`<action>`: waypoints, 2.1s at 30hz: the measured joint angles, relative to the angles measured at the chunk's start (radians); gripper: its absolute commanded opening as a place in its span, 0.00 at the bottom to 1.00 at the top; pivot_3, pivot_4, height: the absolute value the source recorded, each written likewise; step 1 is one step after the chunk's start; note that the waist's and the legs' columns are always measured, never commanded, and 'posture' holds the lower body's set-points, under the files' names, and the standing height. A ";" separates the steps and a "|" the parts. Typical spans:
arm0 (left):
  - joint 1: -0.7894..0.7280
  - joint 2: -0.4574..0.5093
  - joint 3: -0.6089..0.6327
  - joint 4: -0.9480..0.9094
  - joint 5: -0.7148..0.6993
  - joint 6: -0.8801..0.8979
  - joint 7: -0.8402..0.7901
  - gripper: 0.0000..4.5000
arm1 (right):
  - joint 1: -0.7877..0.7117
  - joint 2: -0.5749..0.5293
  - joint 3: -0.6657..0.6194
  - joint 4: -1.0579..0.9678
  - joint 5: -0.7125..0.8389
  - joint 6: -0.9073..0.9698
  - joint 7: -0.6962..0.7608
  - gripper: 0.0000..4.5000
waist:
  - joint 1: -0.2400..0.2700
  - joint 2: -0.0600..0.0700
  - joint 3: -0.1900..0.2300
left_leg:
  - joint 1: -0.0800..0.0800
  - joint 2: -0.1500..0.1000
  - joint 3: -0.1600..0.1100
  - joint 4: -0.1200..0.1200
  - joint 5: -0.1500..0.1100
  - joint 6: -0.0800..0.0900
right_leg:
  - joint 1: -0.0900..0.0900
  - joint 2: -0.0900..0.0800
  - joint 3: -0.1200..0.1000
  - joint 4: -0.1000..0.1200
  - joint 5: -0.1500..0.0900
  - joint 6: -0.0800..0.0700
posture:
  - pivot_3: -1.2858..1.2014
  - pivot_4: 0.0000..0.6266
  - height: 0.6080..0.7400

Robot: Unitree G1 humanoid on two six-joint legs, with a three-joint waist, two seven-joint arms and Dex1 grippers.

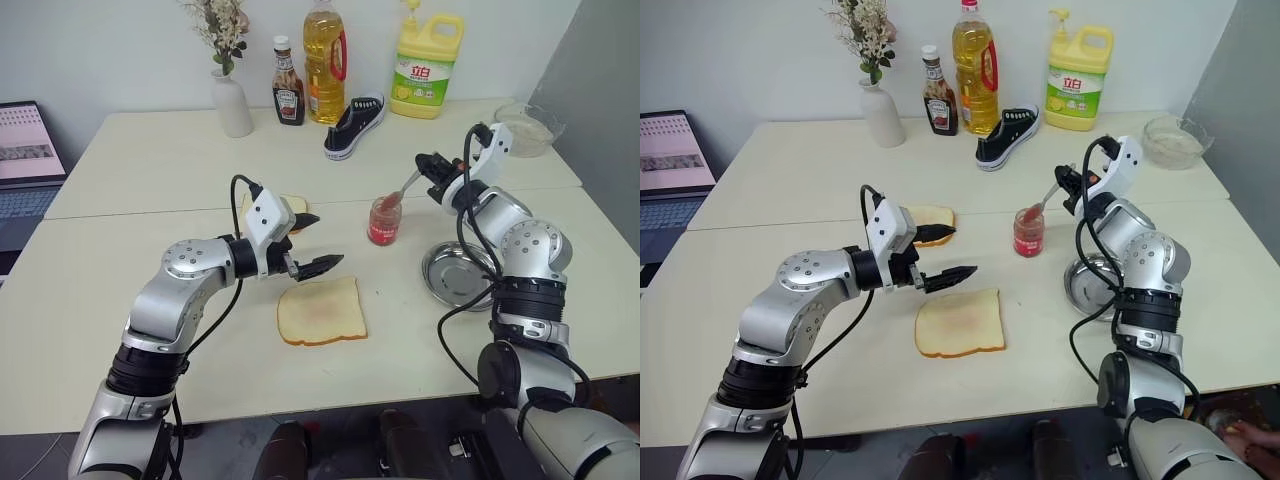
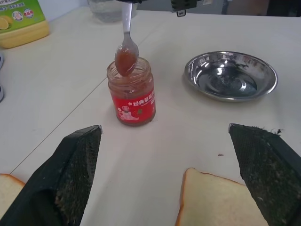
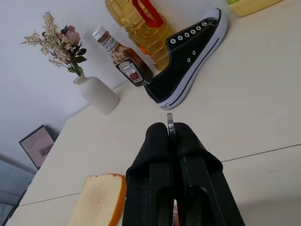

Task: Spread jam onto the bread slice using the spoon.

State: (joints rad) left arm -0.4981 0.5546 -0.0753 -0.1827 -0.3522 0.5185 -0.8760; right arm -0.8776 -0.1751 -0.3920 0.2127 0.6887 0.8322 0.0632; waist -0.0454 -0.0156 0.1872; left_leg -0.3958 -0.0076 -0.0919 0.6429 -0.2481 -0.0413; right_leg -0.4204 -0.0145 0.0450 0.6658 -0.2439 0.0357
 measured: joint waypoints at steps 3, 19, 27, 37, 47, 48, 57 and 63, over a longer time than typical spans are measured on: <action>-0.001 0.000 0.000 0.002 0.000 0.000 -0.006 1.00 | 0.000 -0.001 0.000 -0.003 0.000 0.000 0.000 0.01 | -0.001 0.000 0.000 | 0.000 0.000 0.000 0.000 0.000 0.000 | 0.000 0.000 0.000 0.000 0.000 0.000 | 0.52 0.24 1.00; 0.005 0.066 0.019 0.006 -0.006 -0.001 -0.057 1.00 | -0.008 0.113 -0.206 -0.017 0.318 0.032 -0.162 0.01 | -0.008 0.000 0.000 | 0.000 0.000 0.000 0.000 0.000 0.000 | 0.000 0.000 0.000 0.000 0.000 0.000 | 0.52 0.24 1.00; 0.007 0.081 0.022 0.006 -0.023 0.001 -0.073 1.00 | -0.006 0.126 -0.216 -0.024 0.412 -0.001 -0.222 0.01 | -0.009 0.000 0.000 | 0.000 0.000 0.000 0.000 0.000 0.000 | 0.000 0.000 0.000 0.000 0.000 0.000 | 0.52 0.24 1.00; 0.129 0.170 0.087 -0.043 -0.044 0.007 -0.096 1.00 | 0.005 0.182 -0.215 -0.129 0.584 -0.019 -0.337 0.01 | -0.014 0.001 0.001 | 0.000 0.002 -0.001 -0.002 0.000 0.000 | -0.002 0.000 -0.001 0.001 0.000 0.000 | 0.52 0.24 1.00; 0.486 0.232 0.247 -0.302 -0.127 -0.007 -0.110 1.00 | 0.171 0.254 -0.012 -0.368 0.969 0.036 -0.623 0.01 | -0.013 0.002 0.001 | -0.001 0.004 -0.002 -0.002 0.000 0.000 | -0.001 -0.003 0.000 -0.001 0.000 0.000 | 0.52 0.24 1.00; 0.521 0.238 0.267 -0.326 -0.139 -0.006 -0.116 1.00 | 0.200 0.257 0.023 -0.387 1.003 0.040 -0.643 0.01 | -0.012 0.002 0.001 | -0.001 0.004 -0.002 -0.002 0.000 0.000 | -0.001 -0.003 -0.001 -0.001 0.000 0.000 | 0.52 0.24 1.00; 0.797 0.261 0.432 -0.410 -0.150 -0.103 -0.181 1.00 | 0.381 0.133 0.277 -0.433 1.055 0.100 -0.598 0.01 | -0.009 0.002 0.001 | 0.000 0.003 -0.002 -0.002 0.000 0.000 | 0.000 -0.003 -0.001 -0.002 -0.004 -0.002 | 0.52 0.24 1.00; 0.900 0.257 0.447 -0.403 -0.124 -0.183 -0.204 1.00 | 0.379 0.006 0.385 -0.435 0.841 0.134 -0.403 0.01 | -0.010 0.002 0.000 | 0.000 0.003 -0.002 -0.002 0.000 0.000 | 0.000 -0.001 -0.002 -0.002 -0.006 0.001 | 0.52 0.24 1.00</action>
State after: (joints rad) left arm 0.4016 0.8111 0.3720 -0.5854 -0.4760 0.3356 -1.0803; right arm -0.4981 -0.1696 -0.0070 -0.2225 1.5298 0.9661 -0.3398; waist -0.0554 -0.0137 0.1877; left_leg -0.3962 -0.0050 -0.0937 0.6411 -0.2481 -0.0409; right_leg -0.4207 -0.0153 0.0432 0.6635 -0.2497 0.0362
